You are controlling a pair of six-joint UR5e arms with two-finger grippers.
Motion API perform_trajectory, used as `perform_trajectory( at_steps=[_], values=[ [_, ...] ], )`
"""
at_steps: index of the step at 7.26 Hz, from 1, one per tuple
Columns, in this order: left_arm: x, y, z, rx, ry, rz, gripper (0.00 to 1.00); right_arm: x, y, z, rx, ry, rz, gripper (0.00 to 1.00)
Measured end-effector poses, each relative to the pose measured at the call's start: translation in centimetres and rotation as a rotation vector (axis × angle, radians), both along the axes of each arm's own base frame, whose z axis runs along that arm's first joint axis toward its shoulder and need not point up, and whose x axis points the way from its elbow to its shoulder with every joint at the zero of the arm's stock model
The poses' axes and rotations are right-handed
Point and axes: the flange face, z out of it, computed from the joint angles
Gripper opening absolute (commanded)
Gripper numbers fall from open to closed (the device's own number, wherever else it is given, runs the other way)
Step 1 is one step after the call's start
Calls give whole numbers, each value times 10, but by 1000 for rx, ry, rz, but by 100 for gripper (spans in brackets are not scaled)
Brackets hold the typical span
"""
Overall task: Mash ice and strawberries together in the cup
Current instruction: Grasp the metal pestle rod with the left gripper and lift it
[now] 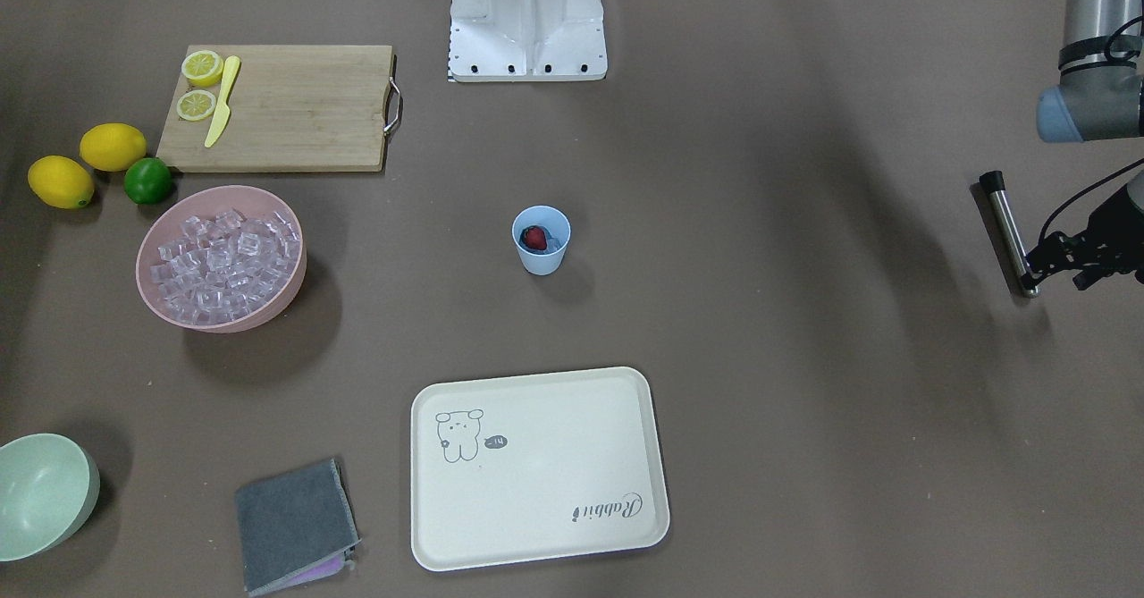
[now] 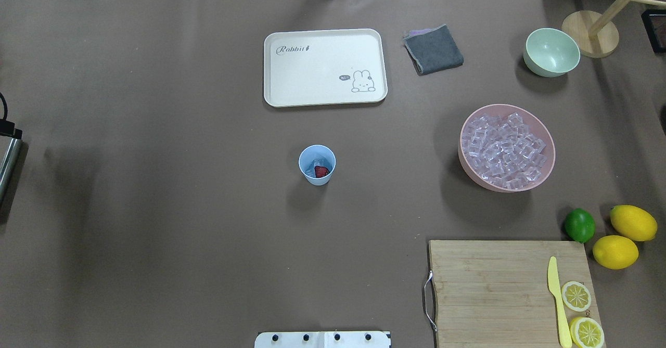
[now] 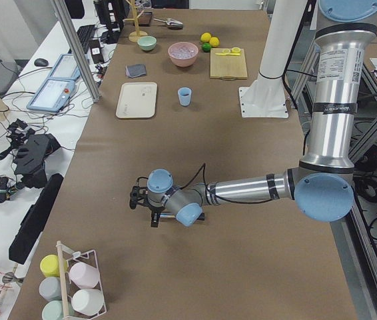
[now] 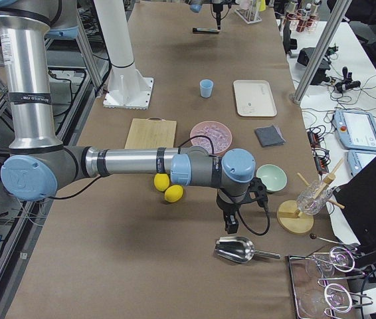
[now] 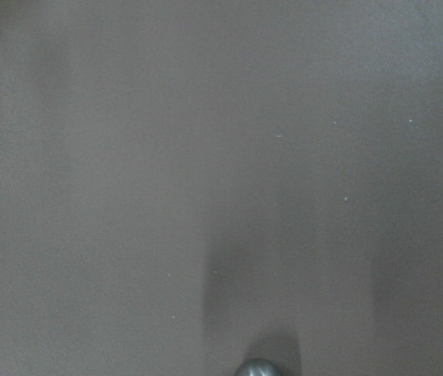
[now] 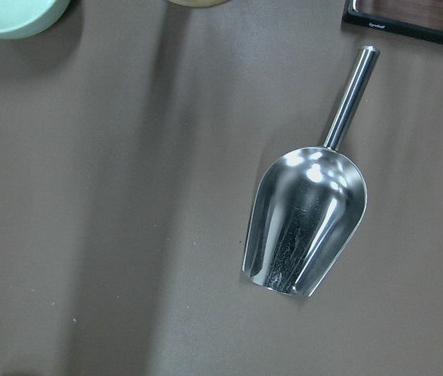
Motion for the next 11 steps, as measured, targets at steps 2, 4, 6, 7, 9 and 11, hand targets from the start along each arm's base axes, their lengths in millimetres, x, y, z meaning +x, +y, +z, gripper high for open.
perform_trajectory(
  at_steps=[2,4,6,7,9,11],
  values=[
    [7,3,2,-1,1,7,81,0,-1,-1,2,3,0,98],
    [12,5,3,4,-1,21,73,1,-1,1,-2,4,1,98],
    [18,14,9,12,-6,39,42,1,-2,4,-8,5,1,98],
    [21,17,11,18,-10,44,34,1,-2,5,-10,5,2,98],
    [24,19,11,25,-12,50,29,3,-1,5,-10,5,5,98],
    [29,17,6,34,-9,56,26,4,-1,6,-11,5,7,98]
  ],
)
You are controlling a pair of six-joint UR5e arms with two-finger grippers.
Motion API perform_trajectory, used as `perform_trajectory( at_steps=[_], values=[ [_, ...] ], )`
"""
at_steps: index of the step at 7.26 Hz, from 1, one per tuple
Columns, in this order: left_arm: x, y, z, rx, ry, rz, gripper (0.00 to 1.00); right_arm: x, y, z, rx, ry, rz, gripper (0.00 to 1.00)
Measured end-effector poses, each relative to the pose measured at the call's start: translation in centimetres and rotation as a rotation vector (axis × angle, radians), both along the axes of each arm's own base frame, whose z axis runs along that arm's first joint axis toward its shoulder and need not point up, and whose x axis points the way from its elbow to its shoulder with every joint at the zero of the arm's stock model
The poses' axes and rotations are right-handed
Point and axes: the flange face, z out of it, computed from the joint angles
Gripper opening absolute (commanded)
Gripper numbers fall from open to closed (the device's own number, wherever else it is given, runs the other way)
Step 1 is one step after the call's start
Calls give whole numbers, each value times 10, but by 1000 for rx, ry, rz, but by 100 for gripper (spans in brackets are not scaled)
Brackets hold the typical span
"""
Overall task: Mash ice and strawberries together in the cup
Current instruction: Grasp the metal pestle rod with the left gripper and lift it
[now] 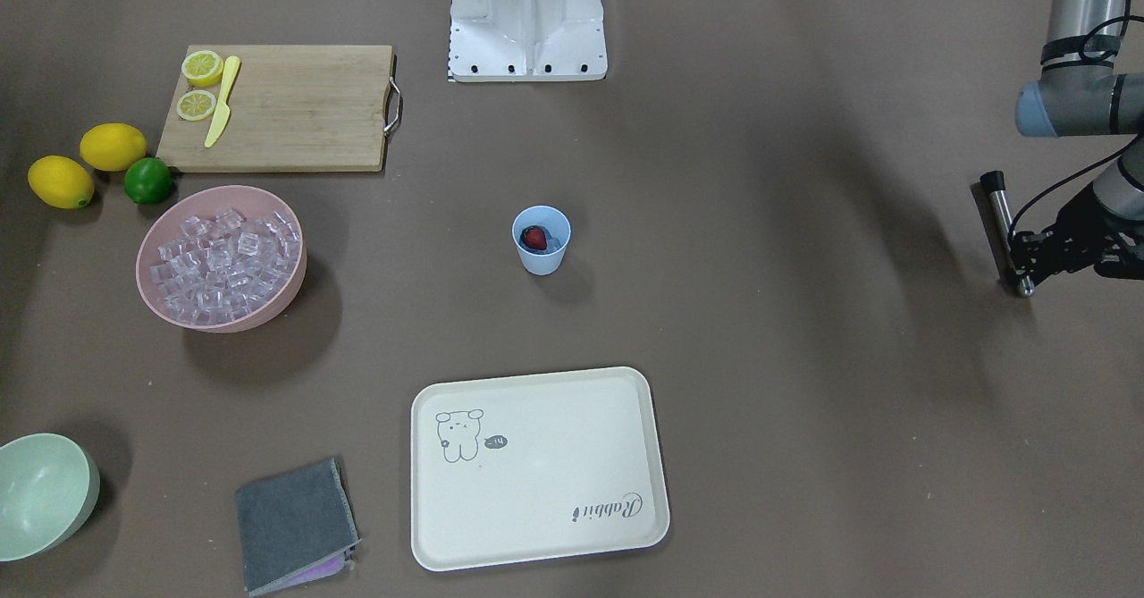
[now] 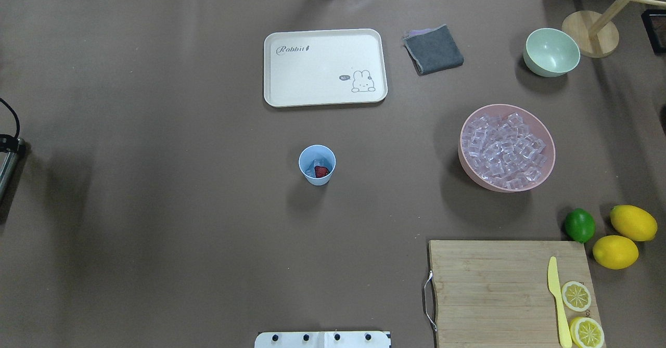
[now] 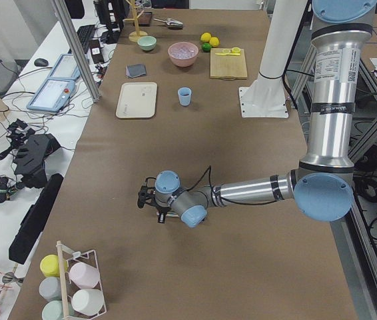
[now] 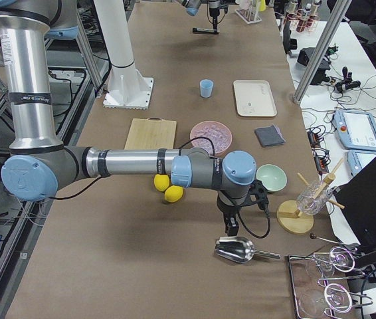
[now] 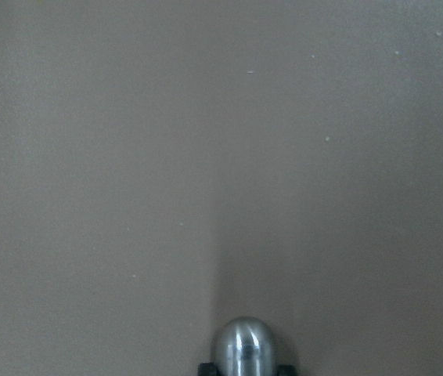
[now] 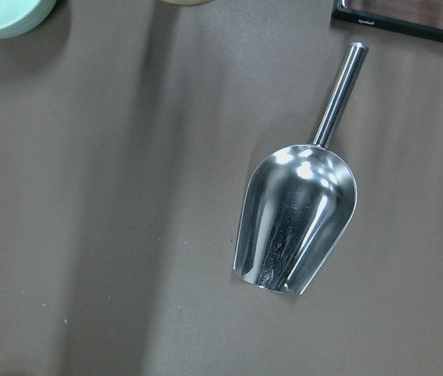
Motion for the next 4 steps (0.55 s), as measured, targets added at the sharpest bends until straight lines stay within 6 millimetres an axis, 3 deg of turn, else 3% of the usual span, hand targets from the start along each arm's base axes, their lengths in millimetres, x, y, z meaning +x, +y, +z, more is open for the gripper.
perform_trajectory(
  at_steps=[1,2,3,4],
  values=[
    [1,-2,-4,10,5,0,25,1,0,0,0,0,1,98],
    [2,-3,-10,24,12,2,7,1,1,0,0,0,2,98],
    [3,-5,-17,29,22,-3,7,2,1,1,-1,-1,3,98],
    [4,-7,-23,25,30,-17,0,3,2,1,0,-2,4,98]
  ],
)
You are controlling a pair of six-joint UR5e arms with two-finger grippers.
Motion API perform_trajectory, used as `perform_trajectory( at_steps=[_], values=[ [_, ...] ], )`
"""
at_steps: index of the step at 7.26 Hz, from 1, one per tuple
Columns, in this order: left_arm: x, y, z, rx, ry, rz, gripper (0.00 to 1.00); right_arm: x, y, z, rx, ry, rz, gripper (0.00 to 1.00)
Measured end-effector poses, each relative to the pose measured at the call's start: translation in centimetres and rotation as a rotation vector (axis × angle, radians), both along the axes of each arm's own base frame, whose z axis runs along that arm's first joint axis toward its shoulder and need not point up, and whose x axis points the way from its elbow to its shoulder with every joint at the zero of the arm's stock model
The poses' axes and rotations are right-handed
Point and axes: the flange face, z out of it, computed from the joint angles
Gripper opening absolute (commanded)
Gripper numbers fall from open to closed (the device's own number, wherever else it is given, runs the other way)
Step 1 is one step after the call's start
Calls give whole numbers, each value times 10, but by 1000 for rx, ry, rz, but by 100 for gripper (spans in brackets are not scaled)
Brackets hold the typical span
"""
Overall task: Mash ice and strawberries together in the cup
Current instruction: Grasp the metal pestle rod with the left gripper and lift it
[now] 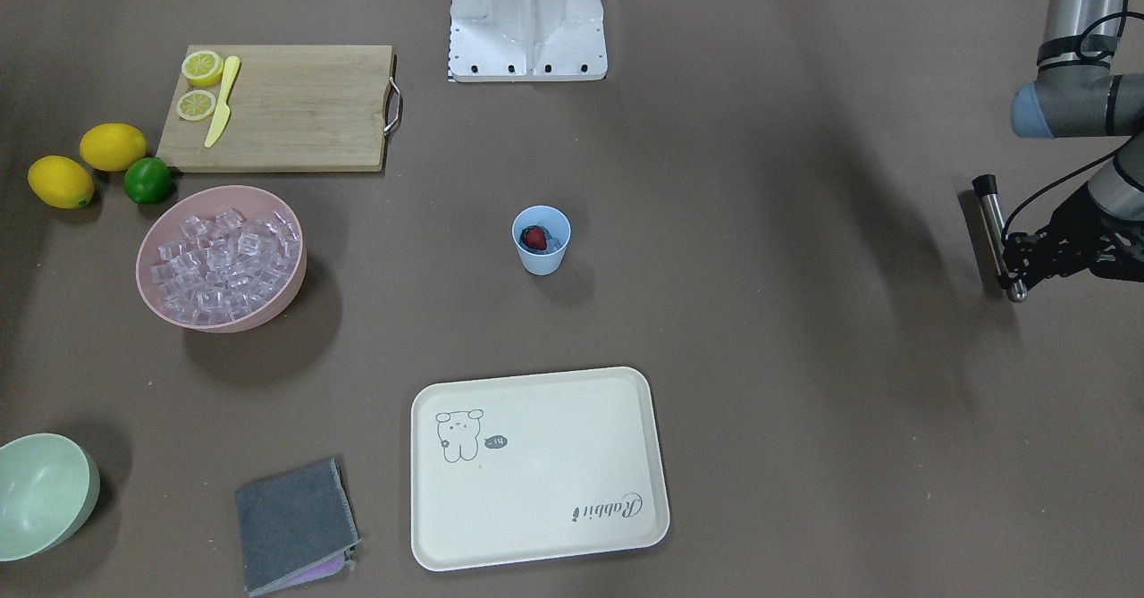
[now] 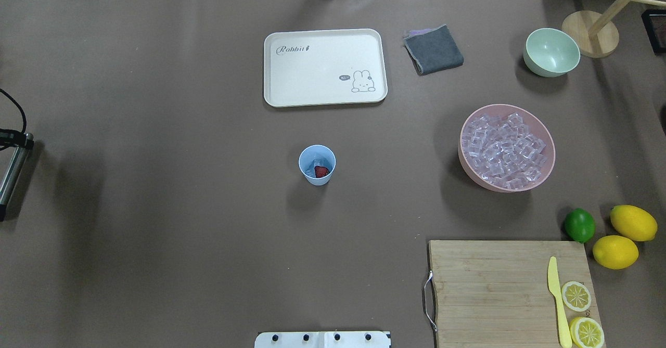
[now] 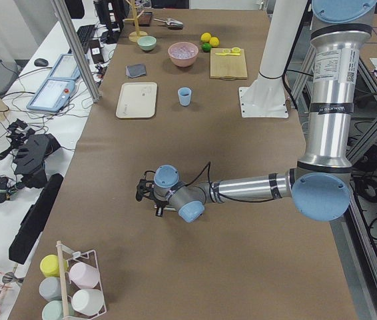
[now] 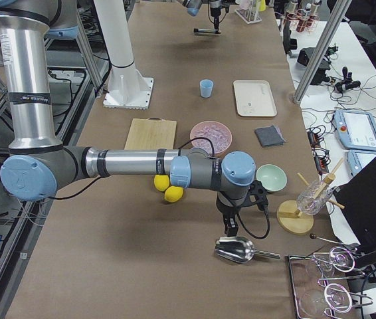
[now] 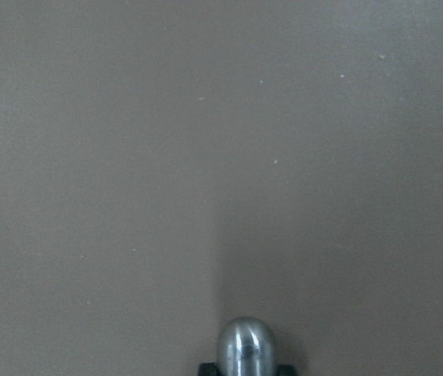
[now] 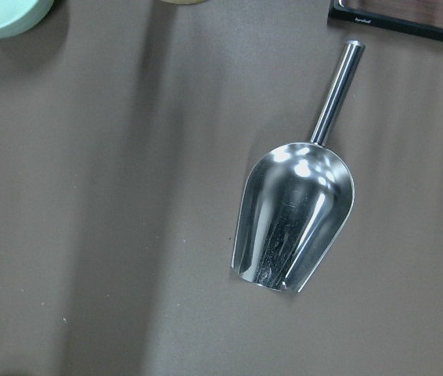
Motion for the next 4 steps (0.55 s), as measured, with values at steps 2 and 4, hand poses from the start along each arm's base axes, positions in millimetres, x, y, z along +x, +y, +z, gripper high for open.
perform_trajectory(
  at_steps=[2,4],
  values=[
    [5,-10,-35,49,33,-9,0,1,2,-1,3,-2,1,98],
    [20,-37,-109,161,99,-1,0,2,1,-2,7,-2,2,98]
  ],
)
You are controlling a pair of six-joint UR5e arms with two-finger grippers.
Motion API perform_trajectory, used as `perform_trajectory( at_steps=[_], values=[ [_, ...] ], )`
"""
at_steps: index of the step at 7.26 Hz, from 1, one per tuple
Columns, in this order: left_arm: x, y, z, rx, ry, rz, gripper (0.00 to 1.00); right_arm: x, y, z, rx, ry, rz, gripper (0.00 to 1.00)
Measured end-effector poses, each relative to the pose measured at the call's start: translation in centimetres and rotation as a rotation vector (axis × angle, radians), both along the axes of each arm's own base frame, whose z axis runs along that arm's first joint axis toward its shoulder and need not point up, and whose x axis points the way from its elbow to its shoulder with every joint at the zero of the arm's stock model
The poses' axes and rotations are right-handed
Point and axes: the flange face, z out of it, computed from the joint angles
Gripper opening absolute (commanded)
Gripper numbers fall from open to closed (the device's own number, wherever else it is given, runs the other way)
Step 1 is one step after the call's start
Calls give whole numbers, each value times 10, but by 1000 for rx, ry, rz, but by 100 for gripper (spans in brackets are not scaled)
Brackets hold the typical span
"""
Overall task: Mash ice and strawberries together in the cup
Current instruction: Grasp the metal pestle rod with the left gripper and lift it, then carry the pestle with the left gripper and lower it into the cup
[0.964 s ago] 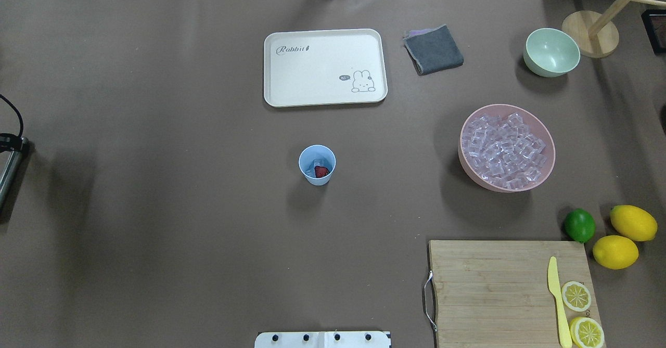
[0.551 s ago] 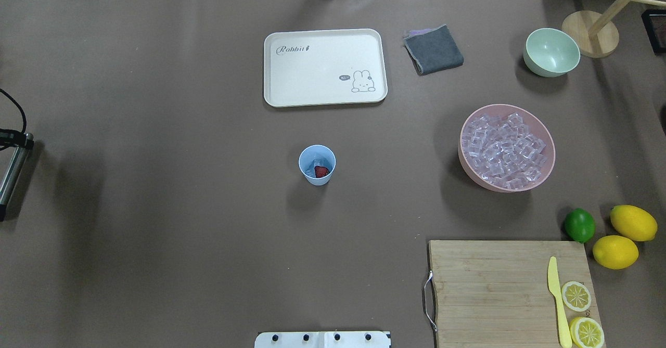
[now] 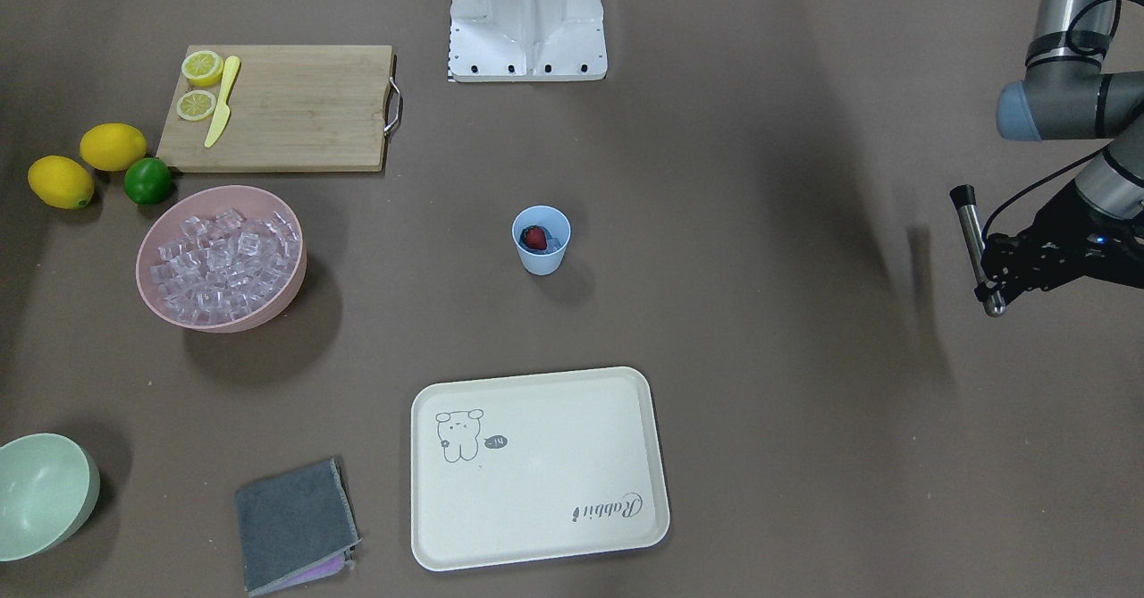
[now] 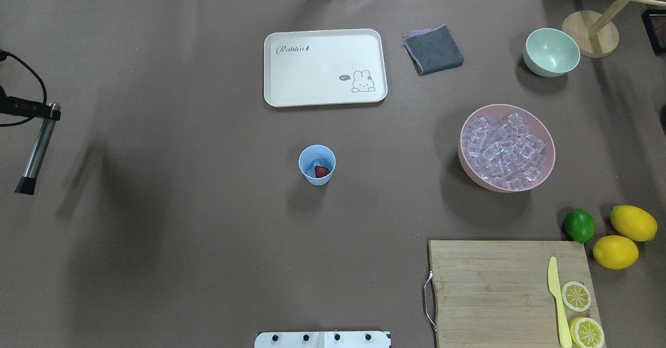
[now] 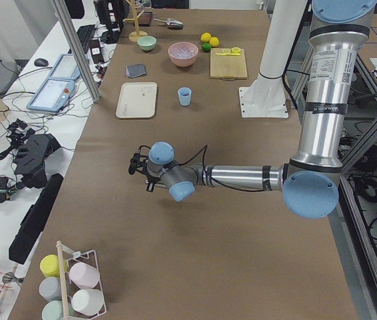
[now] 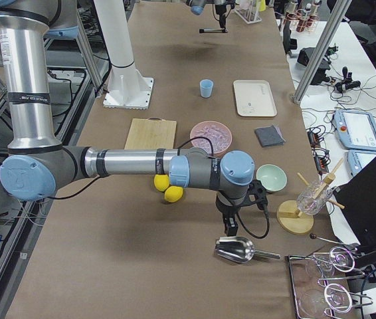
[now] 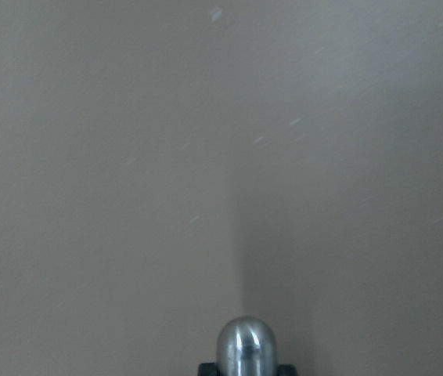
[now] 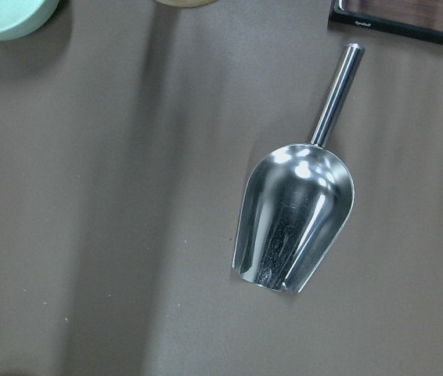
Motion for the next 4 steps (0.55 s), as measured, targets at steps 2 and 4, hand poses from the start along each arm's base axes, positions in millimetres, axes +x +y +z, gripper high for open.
perform_trajectory(
  at_steps=[2,4],
  values=[
    [32,-35,-87,130,70,24,0,0,0,-2,4,1,0,98],
    [79,-45,-164,264,125,70,0,0,-2,-4,7,1,1,98]
  ],
)
